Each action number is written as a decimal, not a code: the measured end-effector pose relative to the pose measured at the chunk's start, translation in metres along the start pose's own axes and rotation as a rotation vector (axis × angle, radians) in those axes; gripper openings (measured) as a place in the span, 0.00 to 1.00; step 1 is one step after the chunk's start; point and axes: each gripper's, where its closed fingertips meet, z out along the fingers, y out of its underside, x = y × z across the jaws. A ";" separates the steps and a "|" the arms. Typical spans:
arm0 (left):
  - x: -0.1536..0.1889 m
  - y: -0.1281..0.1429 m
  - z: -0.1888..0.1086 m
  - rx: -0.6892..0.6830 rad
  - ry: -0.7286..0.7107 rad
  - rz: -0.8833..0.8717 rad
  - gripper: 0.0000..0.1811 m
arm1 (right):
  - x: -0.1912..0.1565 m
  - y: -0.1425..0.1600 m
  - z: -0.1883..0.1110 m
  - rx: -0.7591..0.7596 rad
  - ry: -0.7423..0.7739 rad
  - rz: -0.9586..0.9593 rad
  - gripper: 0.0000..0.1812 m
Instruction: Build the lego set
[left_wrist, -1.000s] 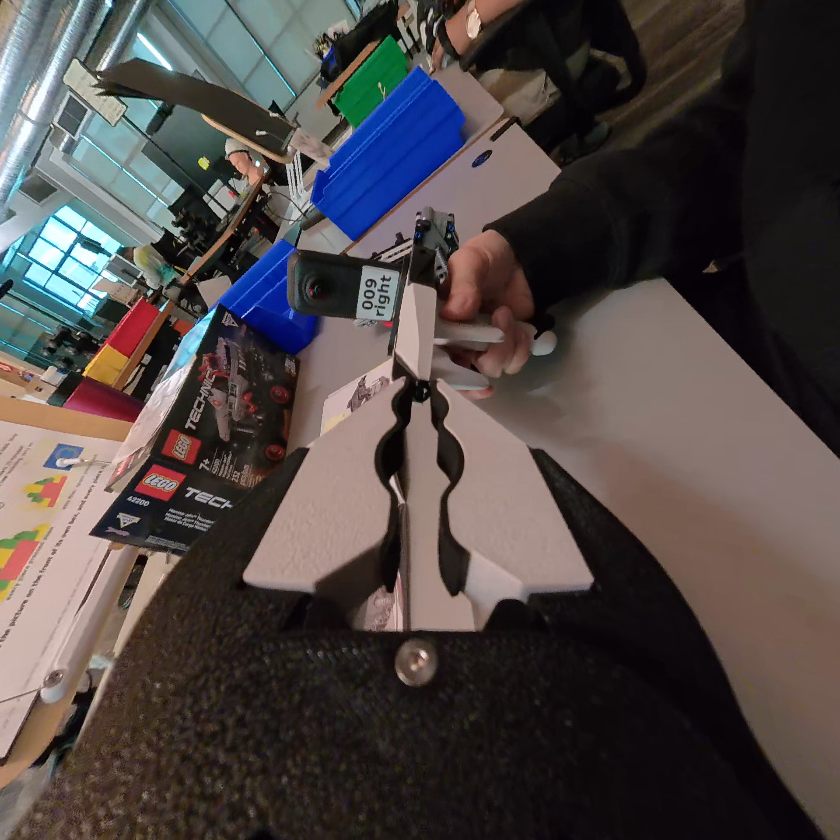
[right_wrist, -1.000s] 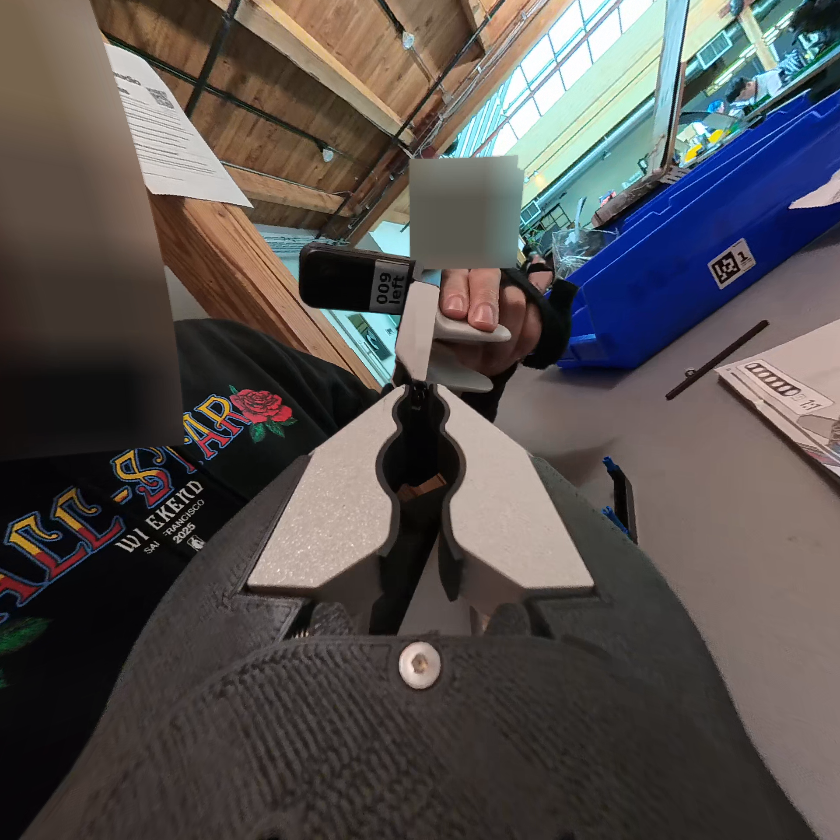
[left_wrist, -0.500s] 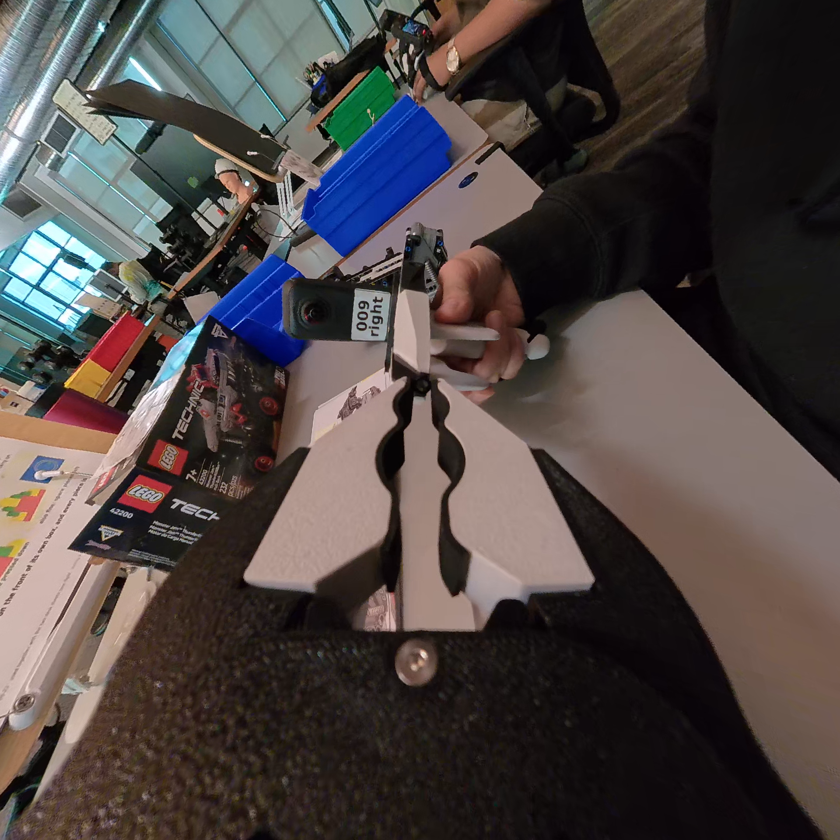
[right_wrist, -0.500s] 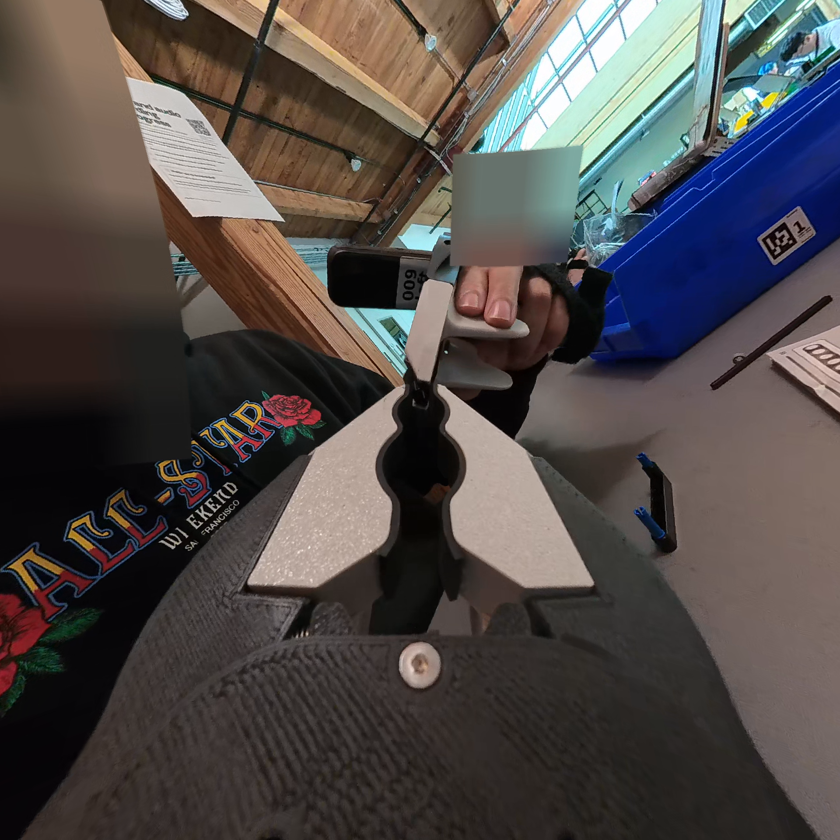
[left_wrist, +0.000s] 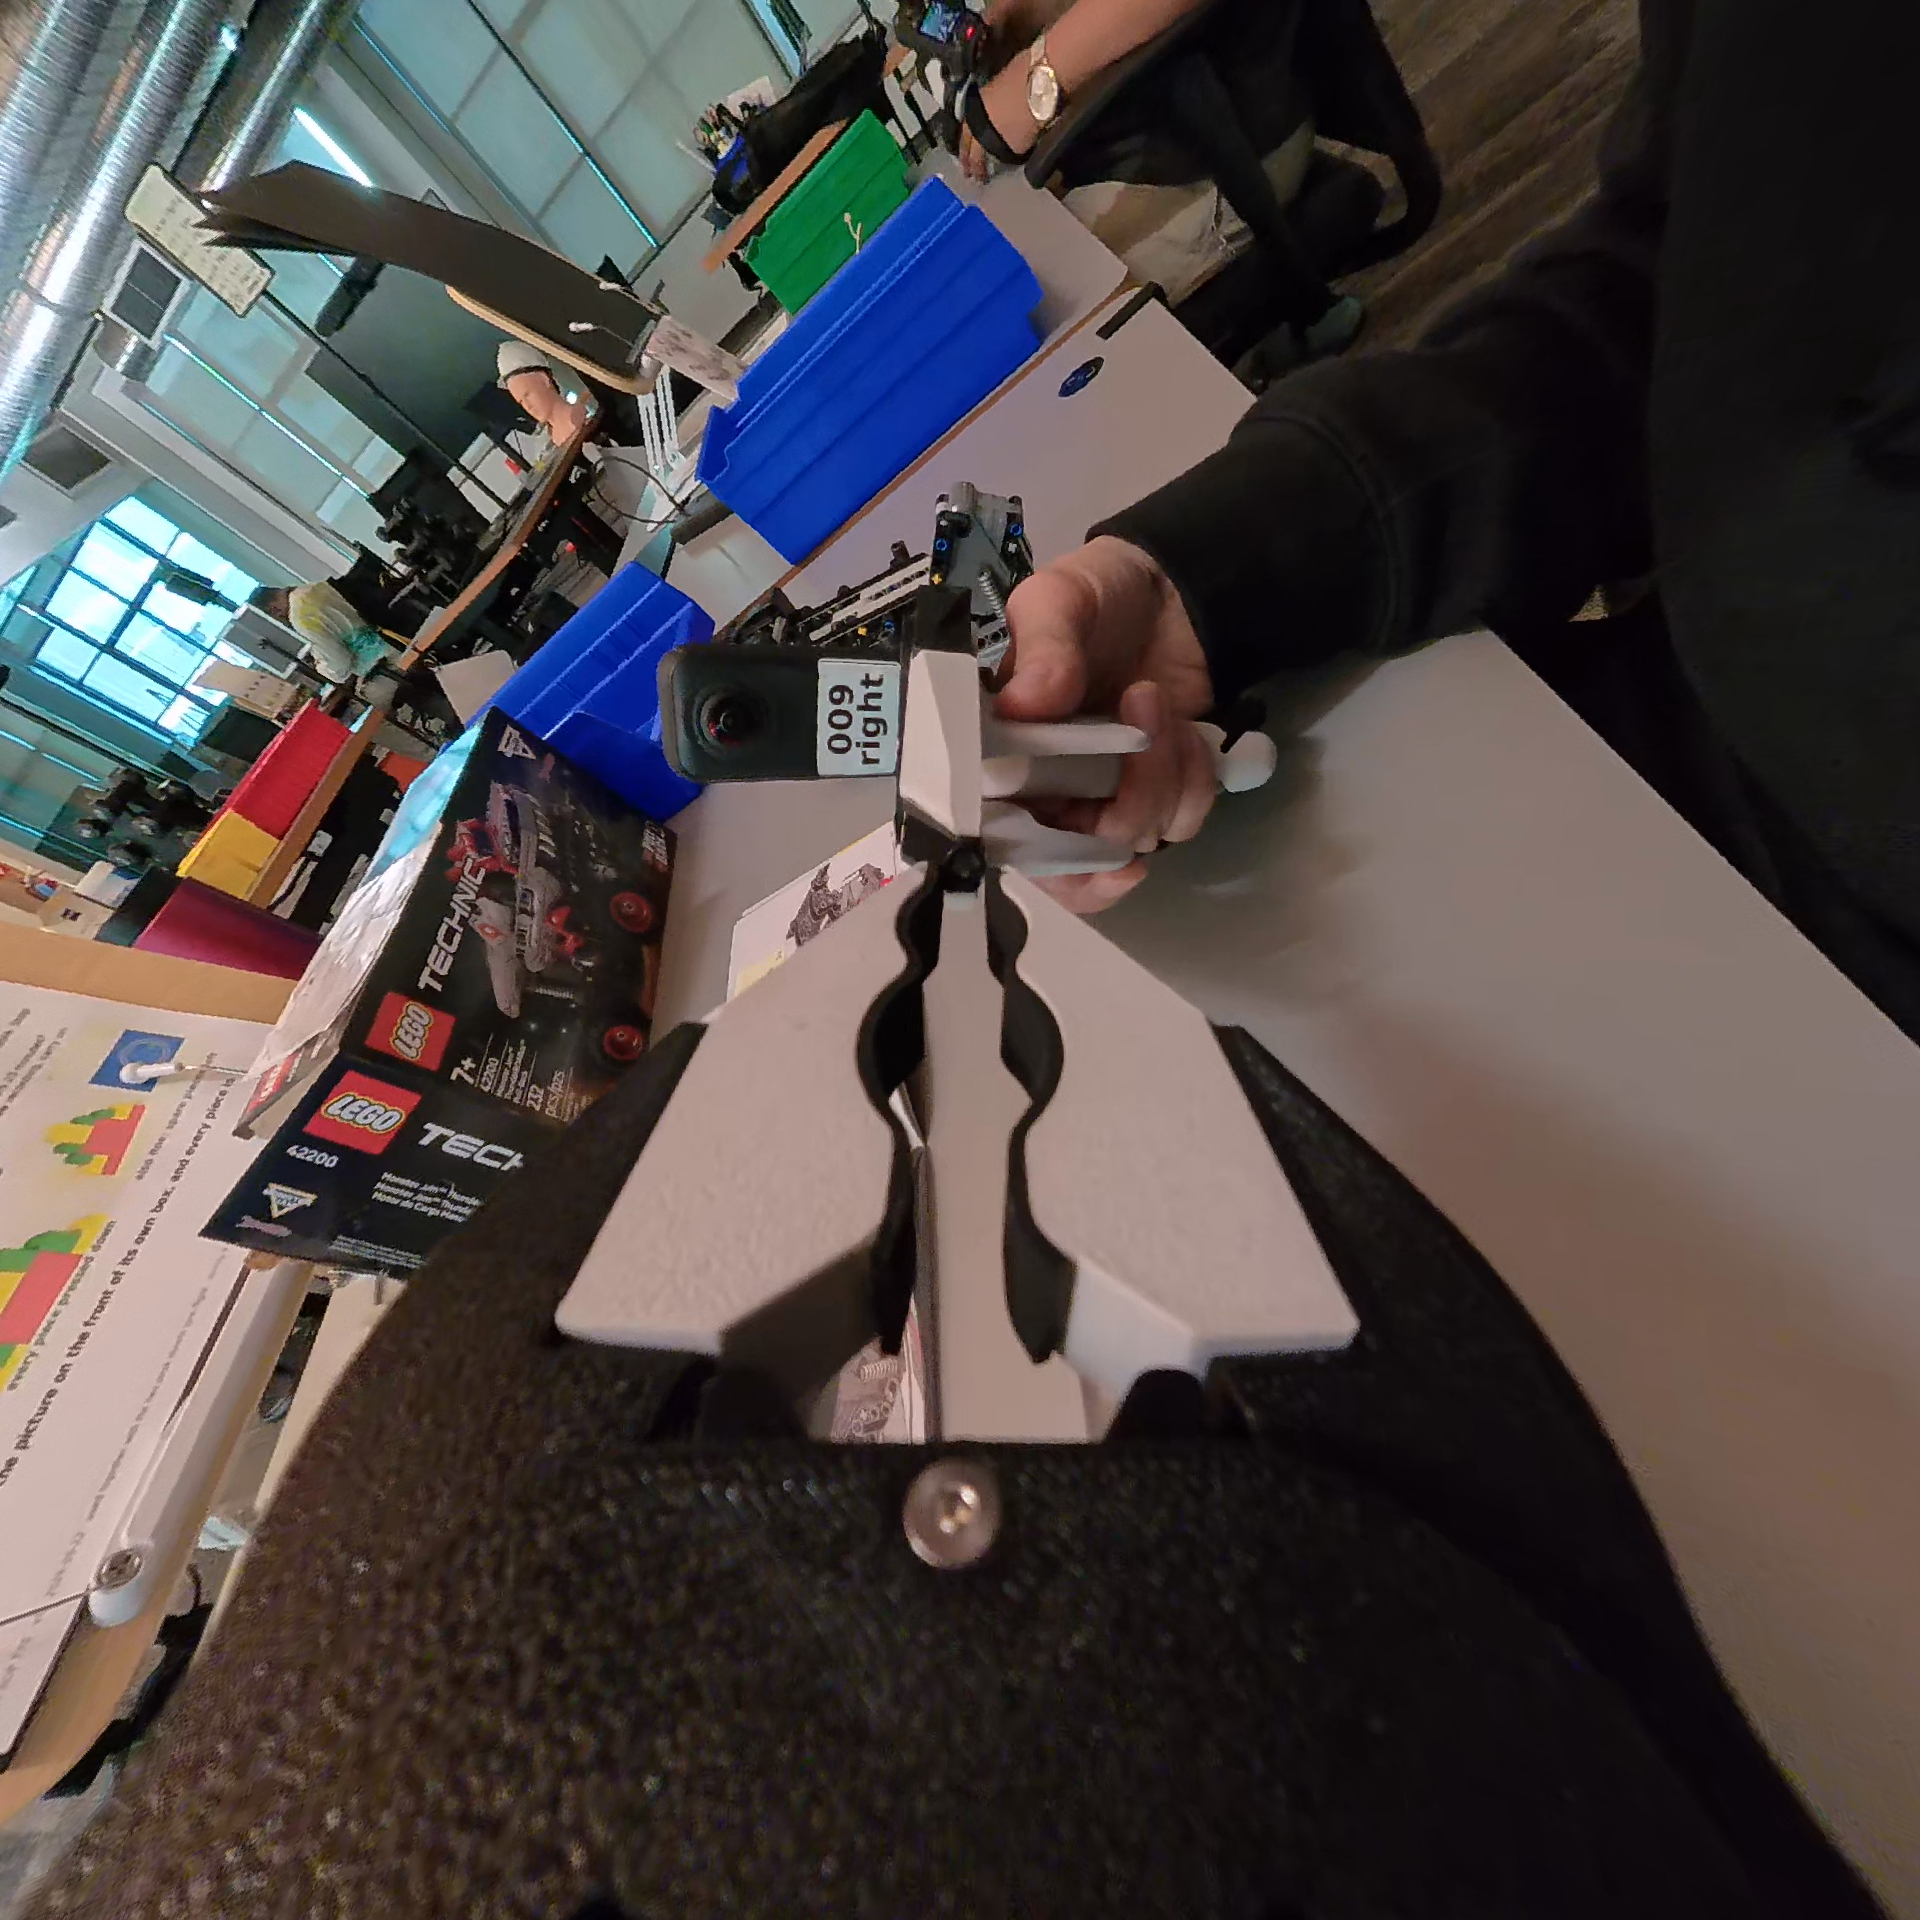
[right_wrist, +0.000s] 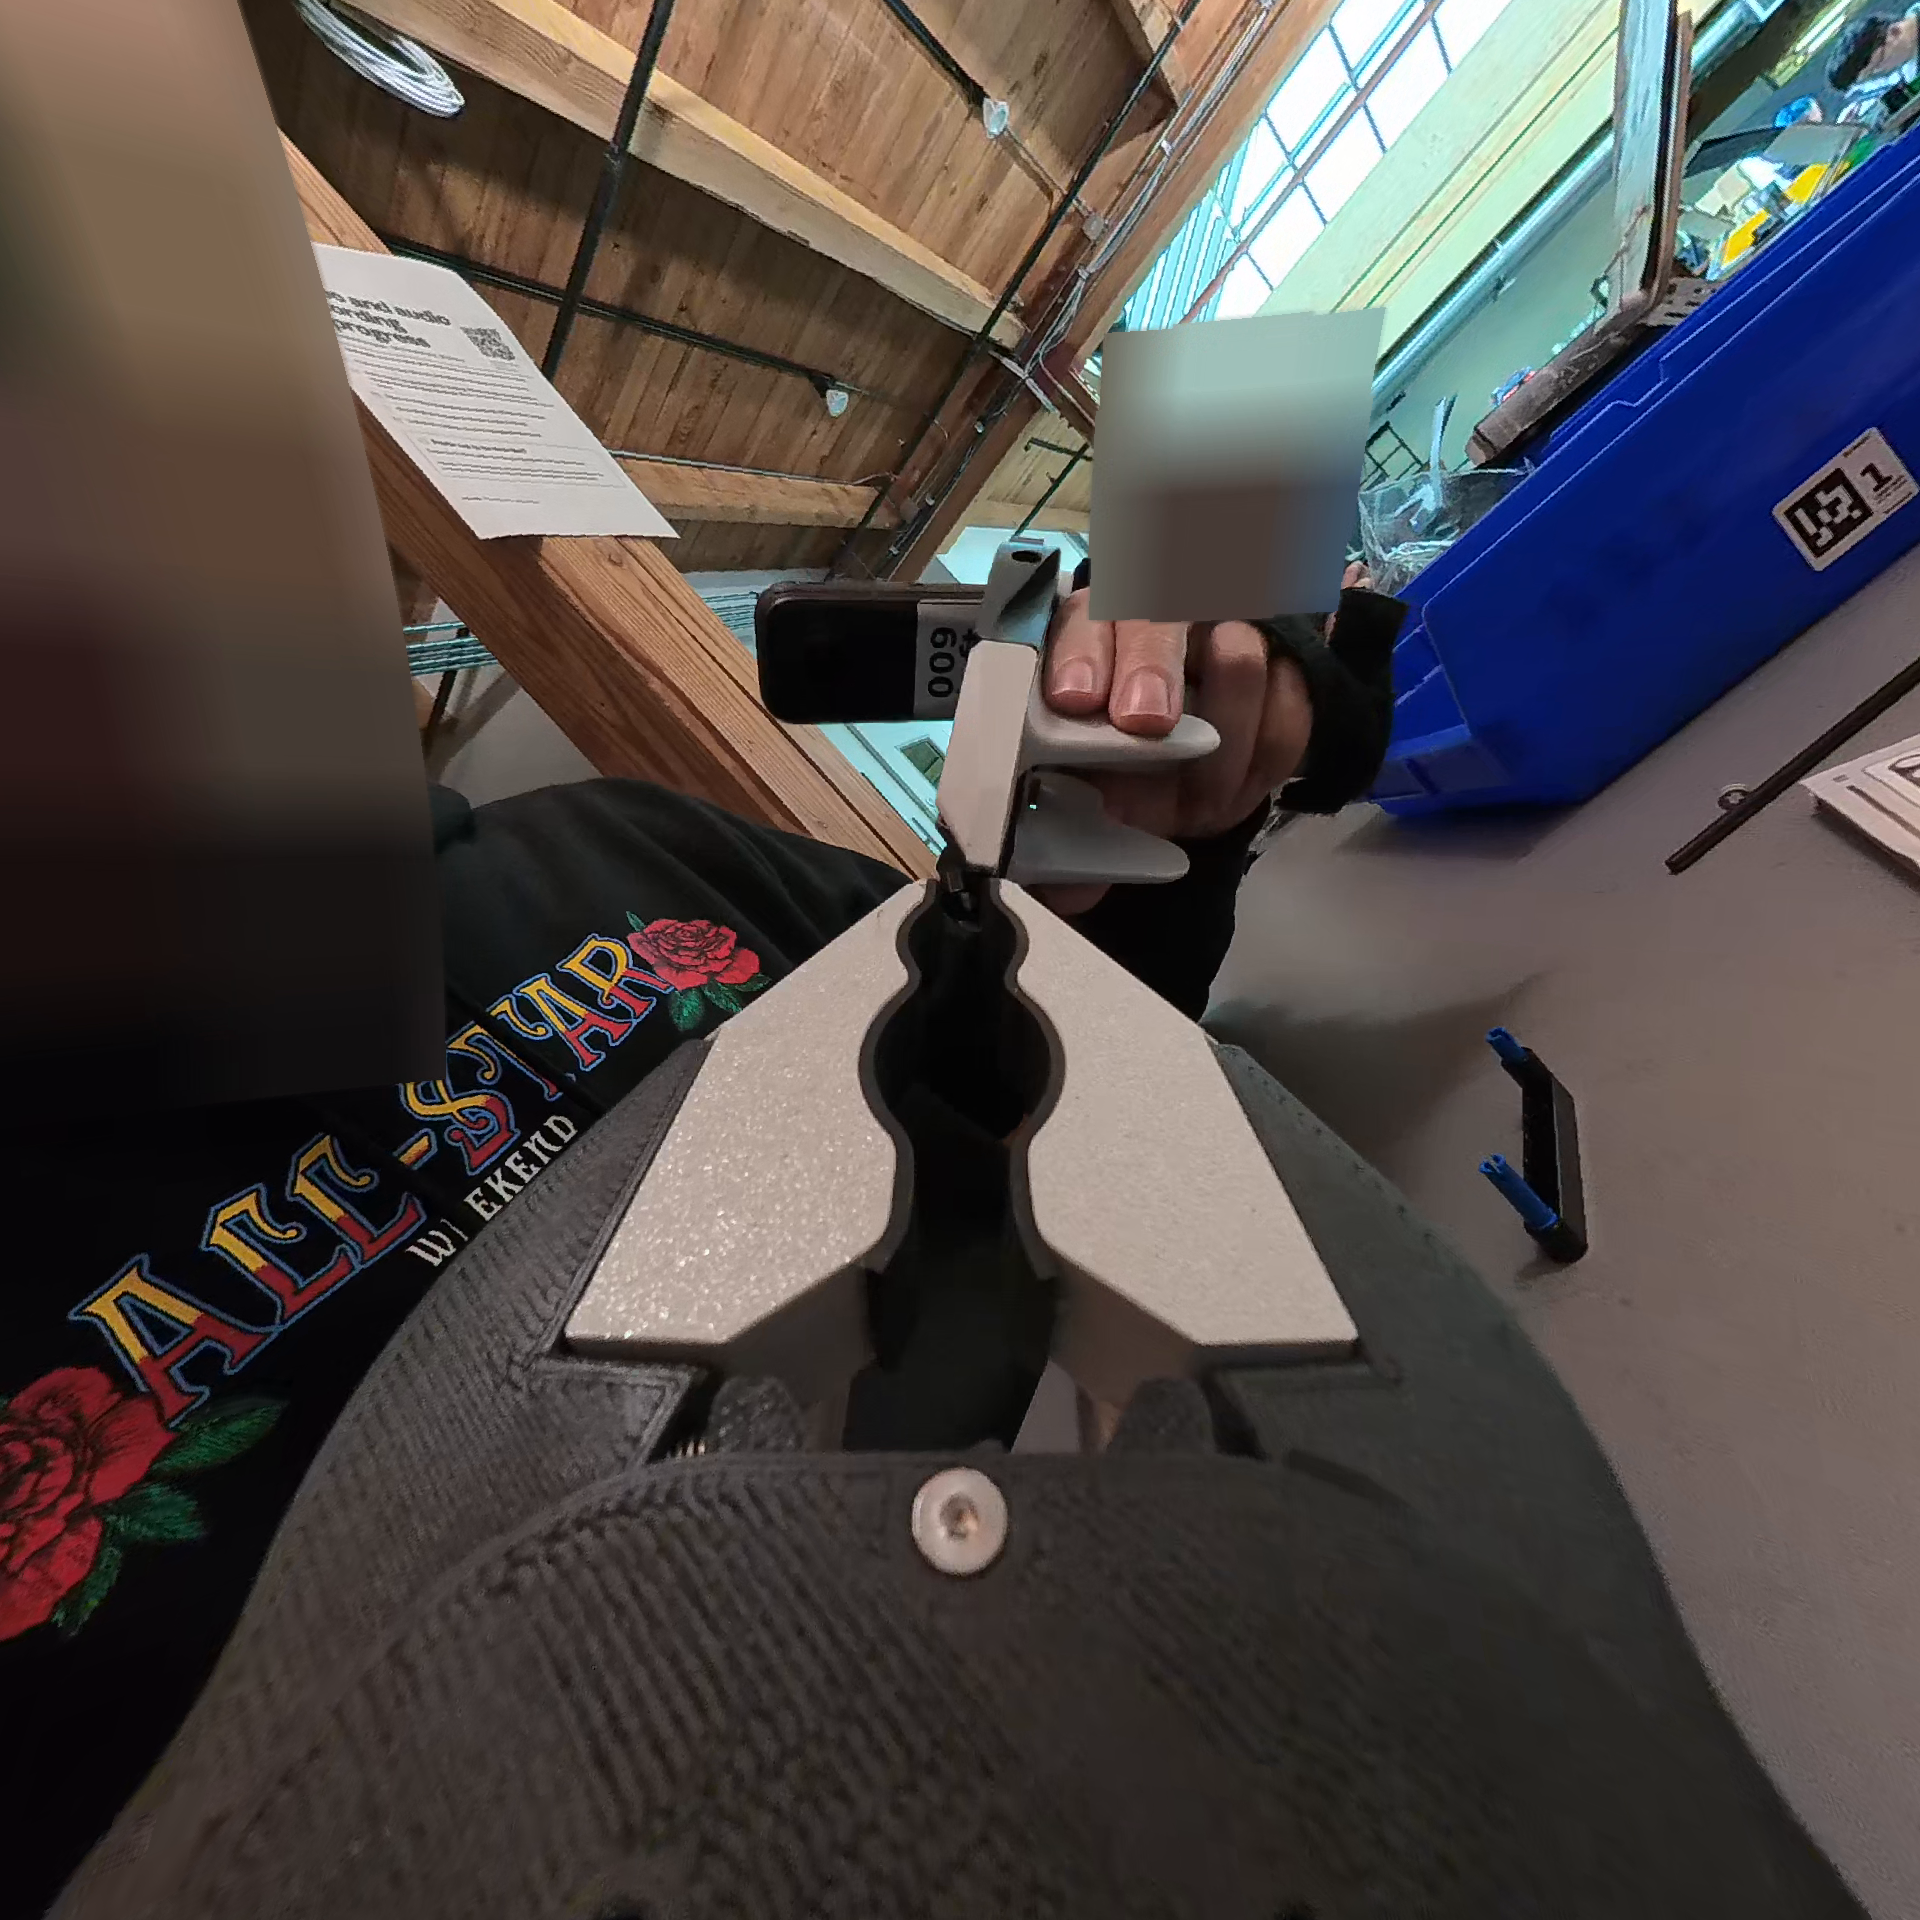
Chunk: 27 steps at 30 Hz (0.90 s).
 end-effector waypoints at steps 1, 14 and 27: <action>-0.001 0.000 0.000 0.002 -0.006 0.004 0.04 | 0.001 0.000 0.000 0.002 0.004 0.000 0.04; 0.001 0.039 -0.008 -0.219 0.083 -0.103 0.03 | 0.034 0.009 -0.010 -0.152 0.311 -0.270 0.09; 0.038 0.107 0.002 -0.614 0.519 -0.243 0.02 | 0.119 0.063 -0.035 -0.844 0.813 -0.657 0.13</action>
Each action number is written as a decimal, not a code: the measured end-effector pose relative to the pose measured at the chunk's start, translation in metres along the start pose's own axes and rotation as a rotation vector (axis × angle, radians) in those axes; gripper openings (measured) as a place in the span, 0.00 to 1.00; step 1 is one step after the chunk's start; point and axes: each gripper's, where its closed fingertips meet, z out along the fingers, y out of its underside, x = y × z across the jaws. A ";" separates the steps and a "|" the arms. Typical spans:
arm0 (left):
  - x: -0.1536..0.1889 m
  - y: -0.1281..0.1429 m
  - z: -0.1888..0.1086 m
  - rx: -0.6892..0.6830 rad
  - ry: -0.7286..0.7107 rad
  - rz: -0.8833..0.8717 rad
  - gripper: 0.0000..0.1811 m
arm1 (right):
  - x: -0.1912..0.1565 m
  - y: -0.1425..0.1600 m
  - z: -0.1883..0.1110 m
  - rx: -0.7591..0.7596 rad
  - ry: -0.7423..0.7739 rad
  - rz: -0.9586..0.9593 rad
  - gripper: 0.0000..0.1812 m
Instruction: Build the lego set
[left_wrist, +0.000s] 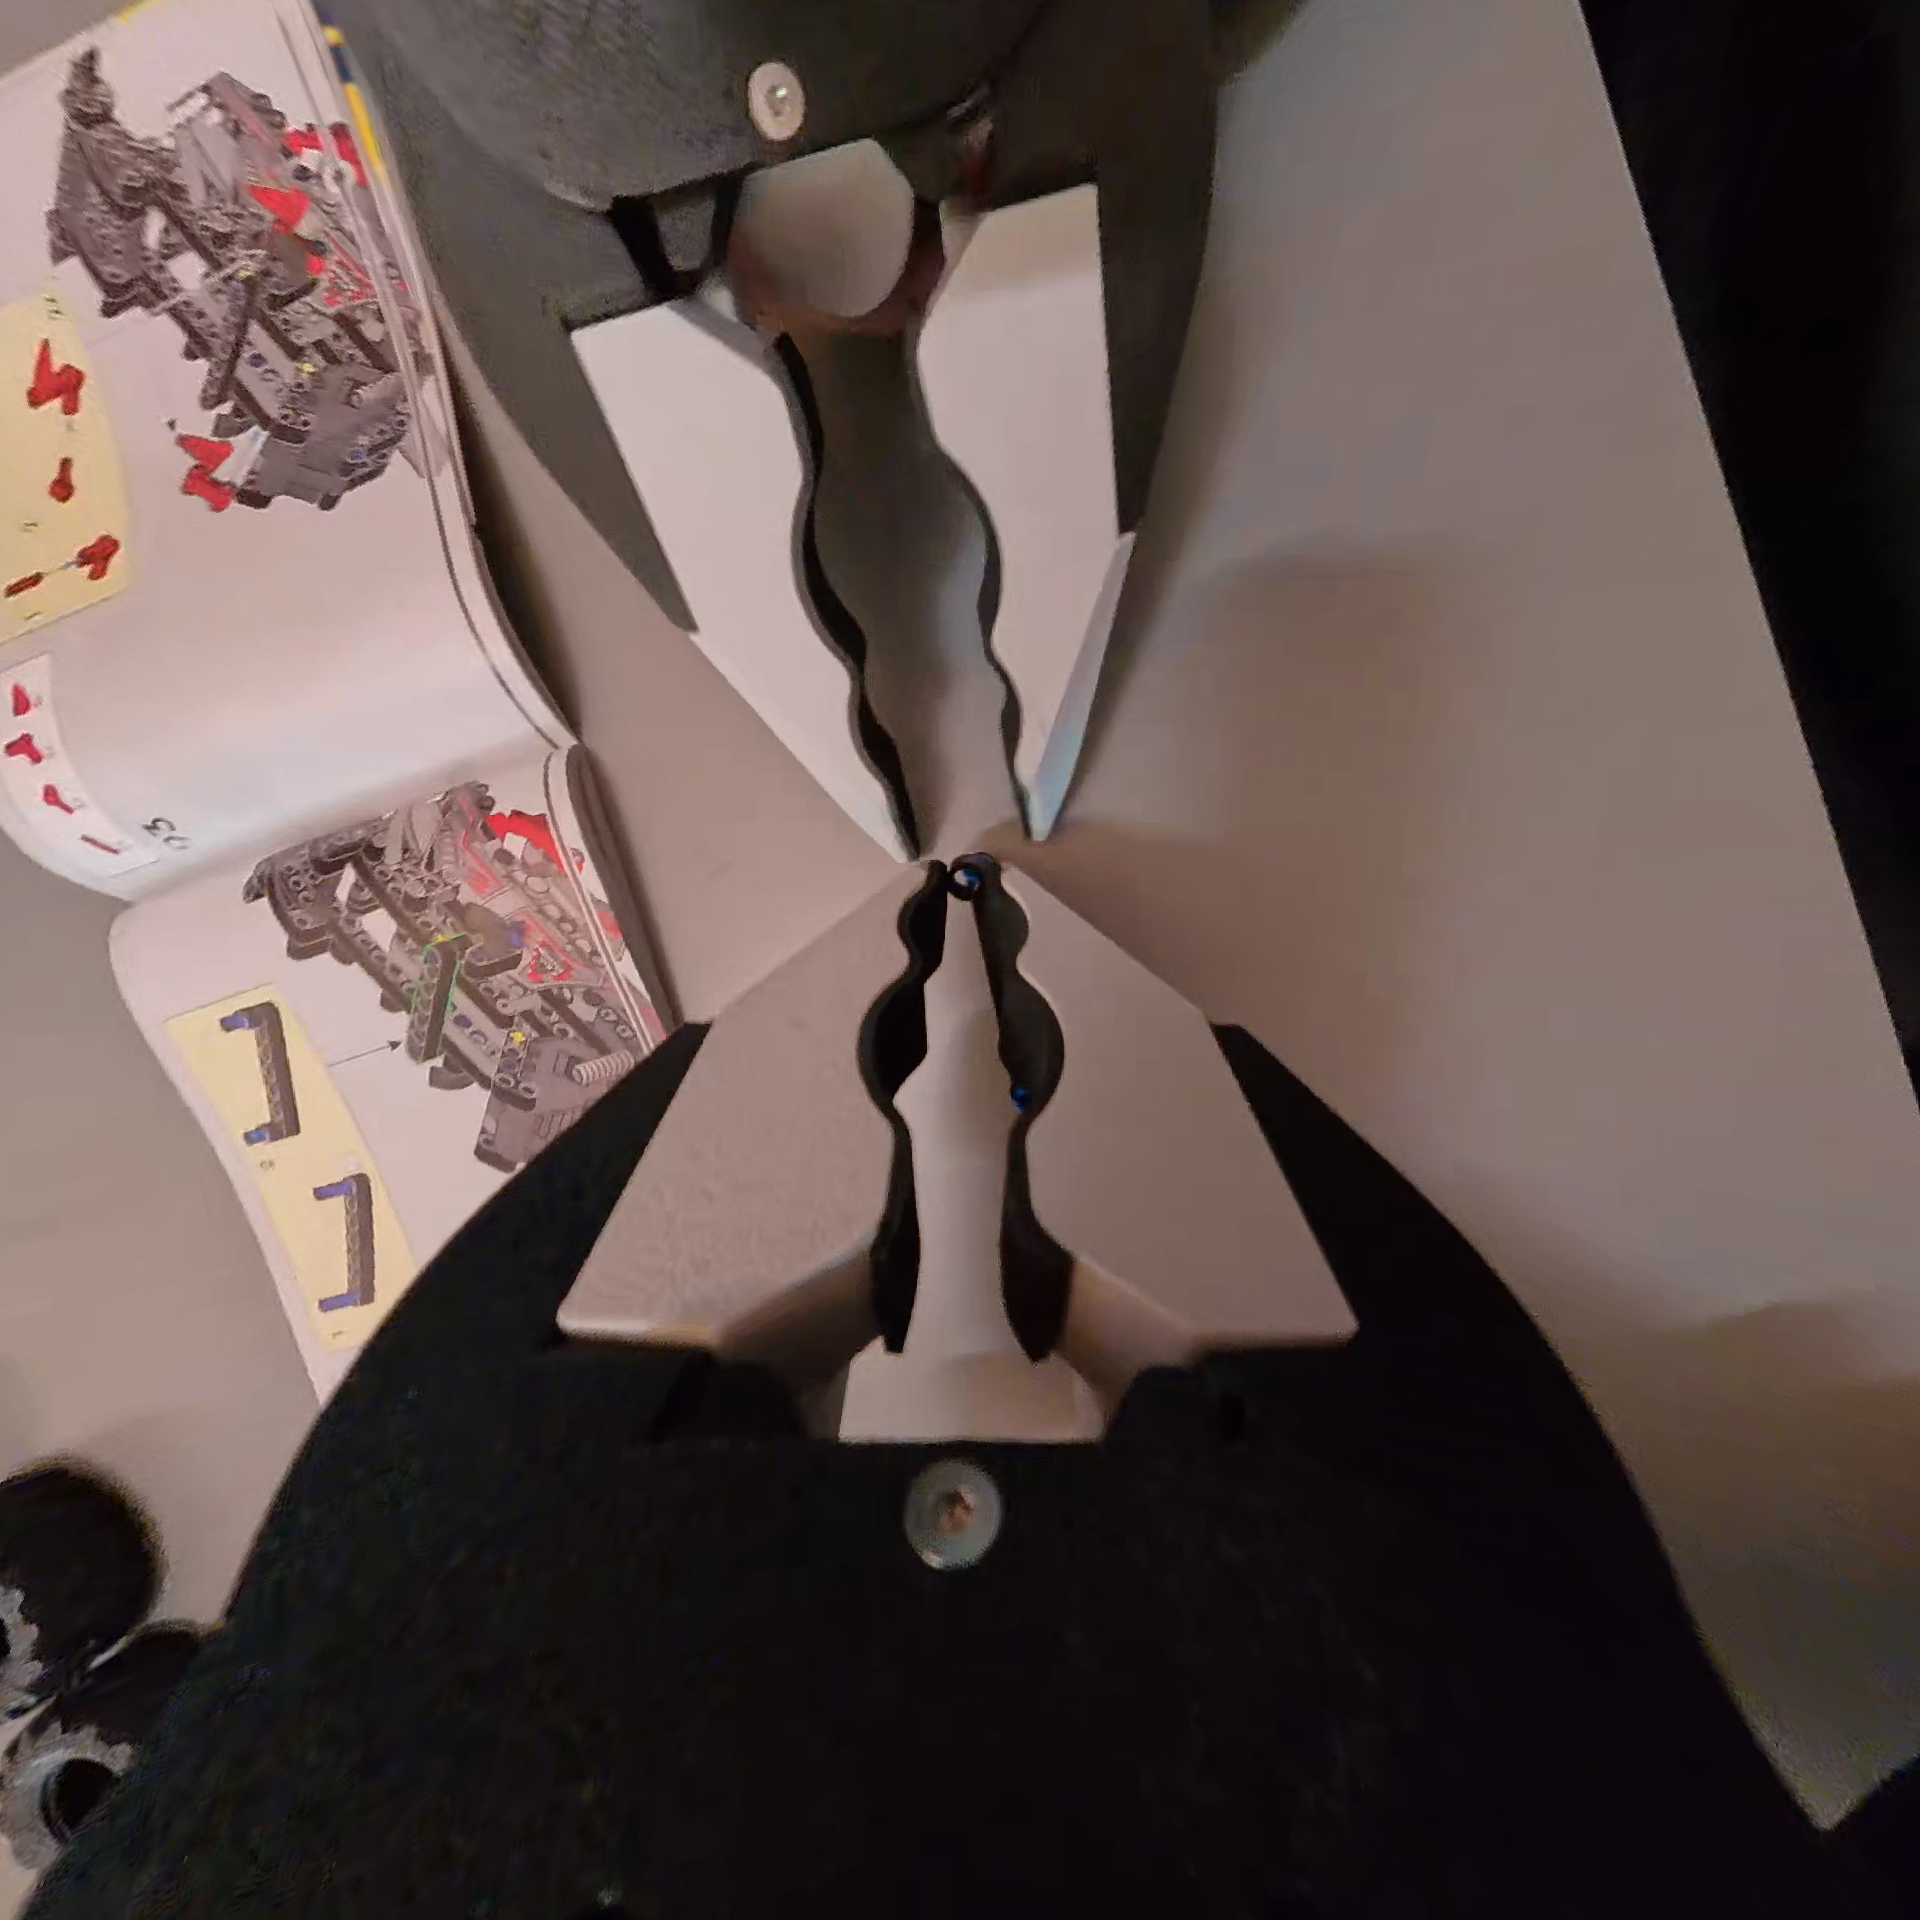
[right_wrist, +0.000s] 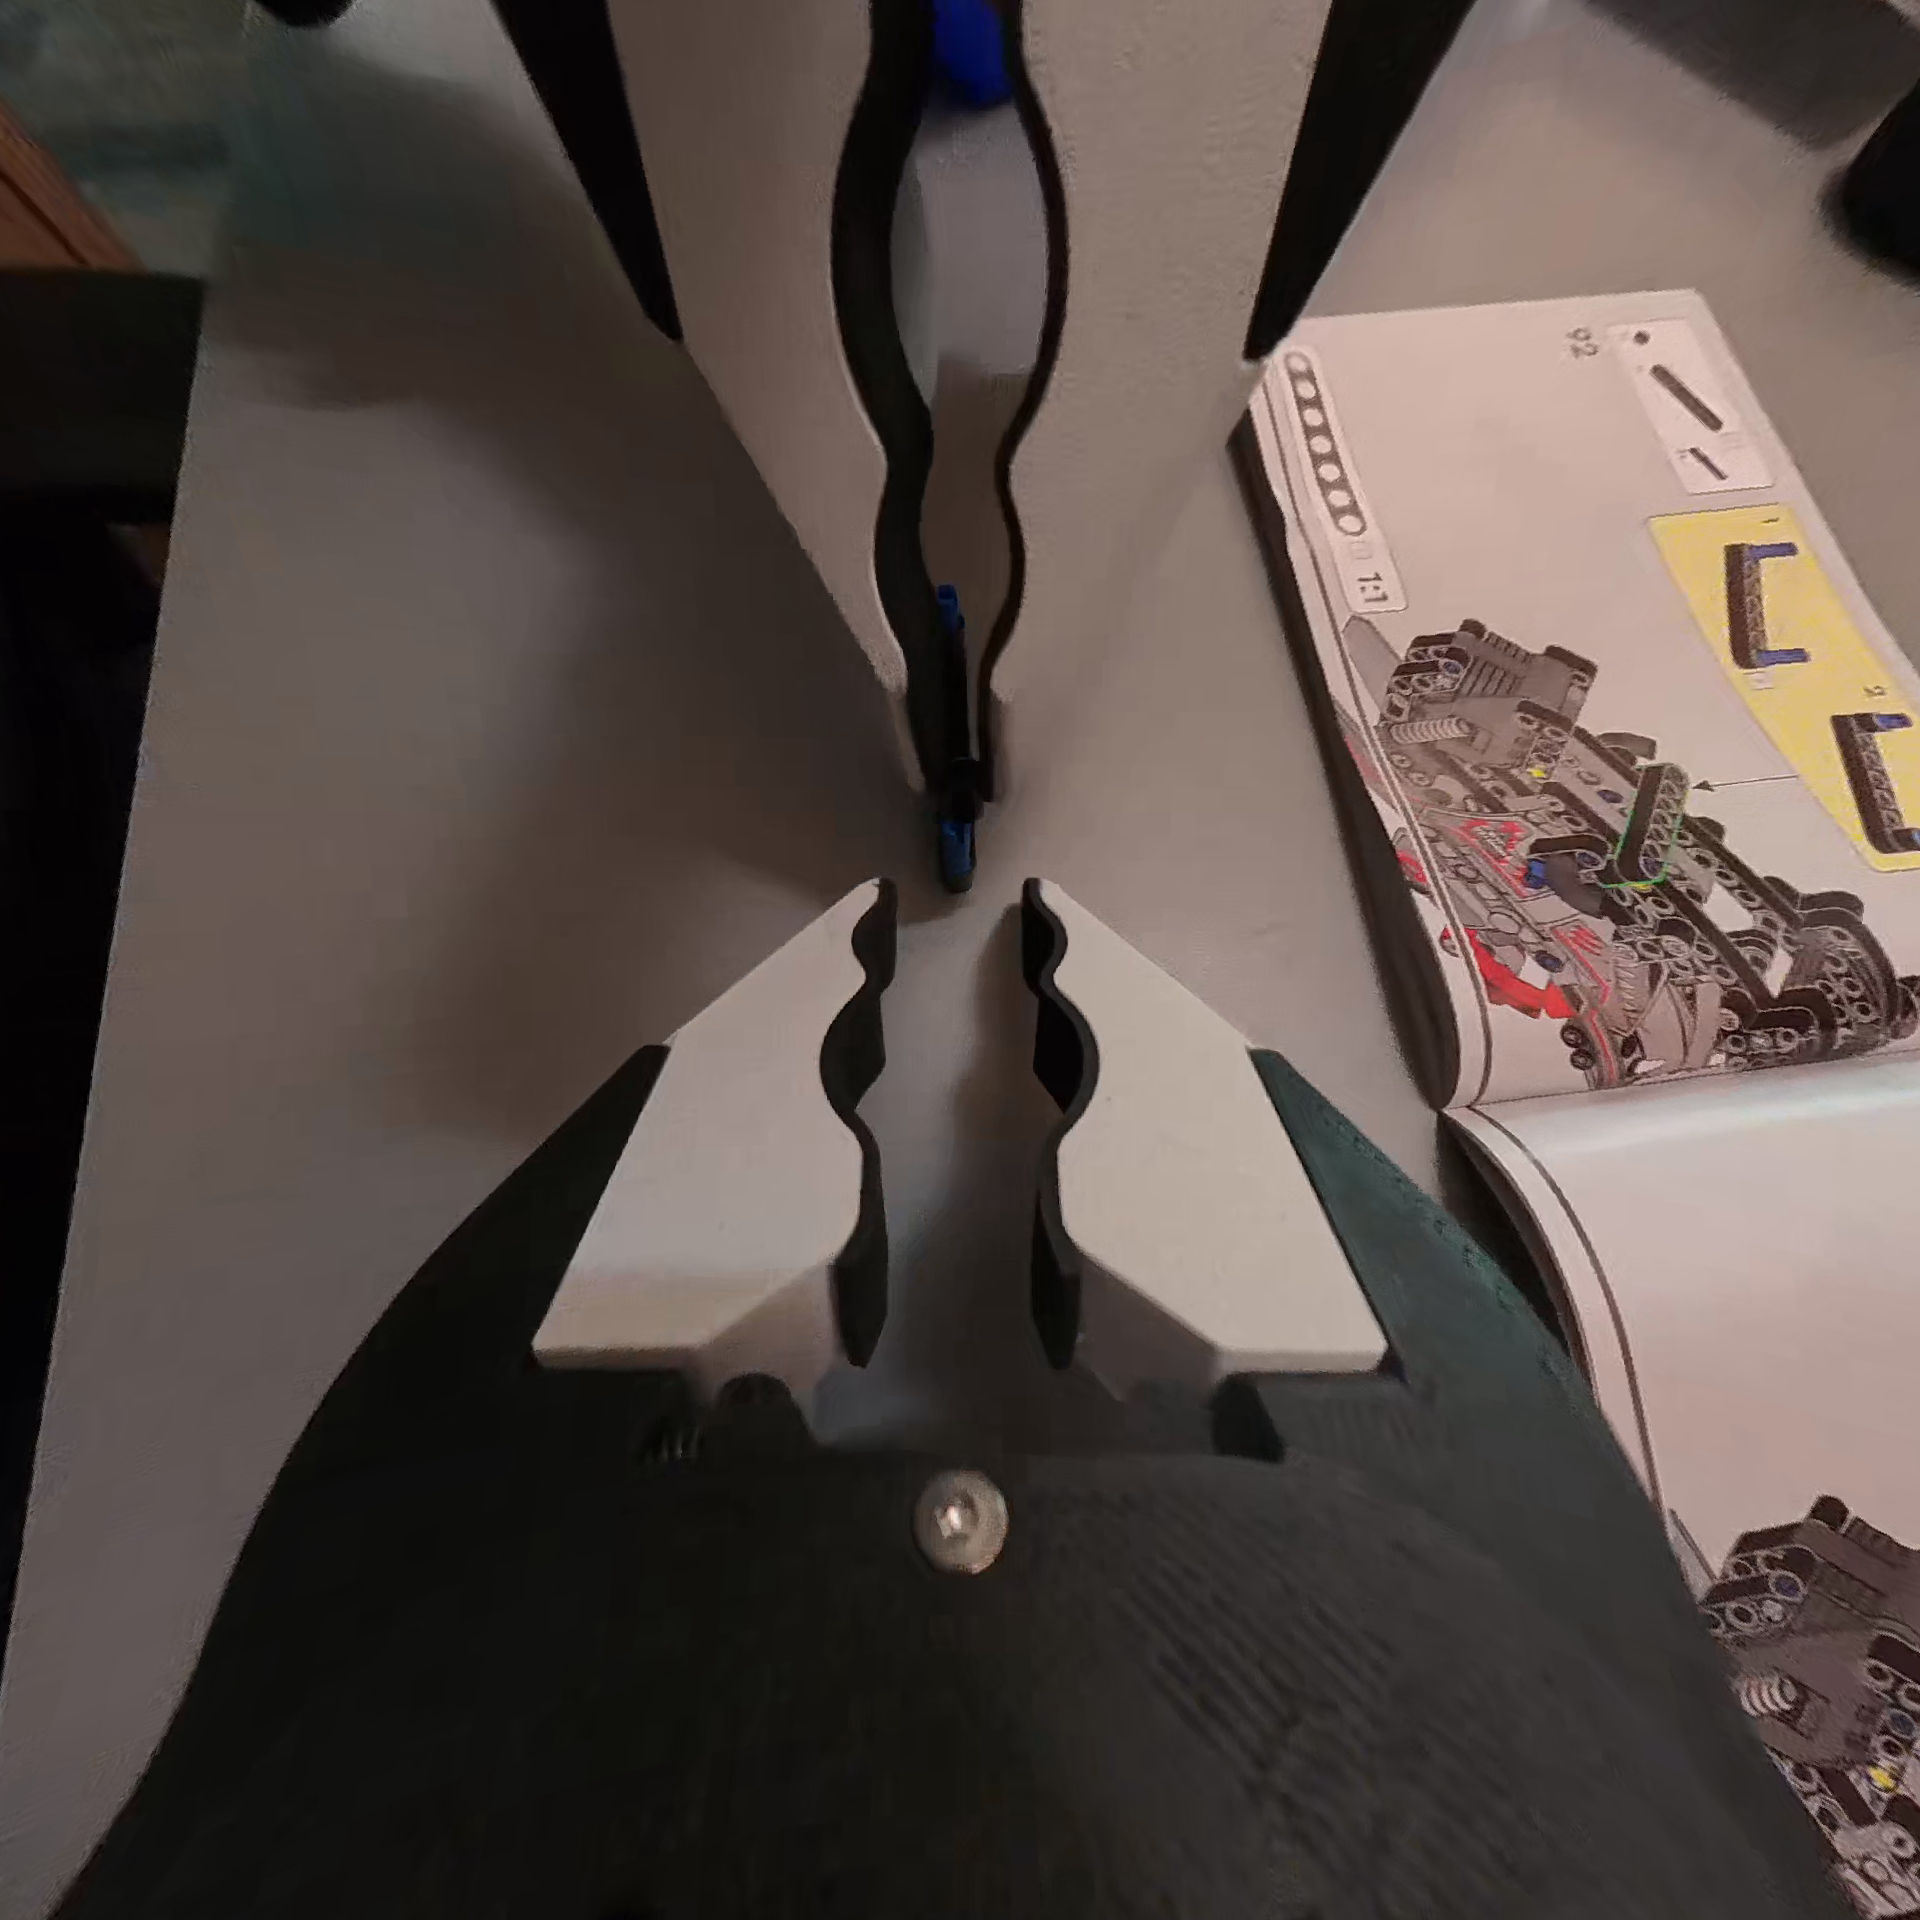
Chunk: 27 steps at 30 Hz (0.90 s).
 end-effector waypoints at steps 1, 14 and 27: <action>0.001 -0.001 0.001 -0.010 0.016 0.007 0.02 | 0.002 0.001 0.001 -0.012 0.007 0.008 0.11; 0.003 0.001 0.004 -0.105 0.040 0.060 0.02 | -0.004 -0.002 0.008 -0.025 -0.034 -0.001 0.05; 0.003 0.001 0.005 -0.194 0.044 0.136 0.03 | -0.004 -0.003 0.010 -0.026 -0.061 0.034 0.04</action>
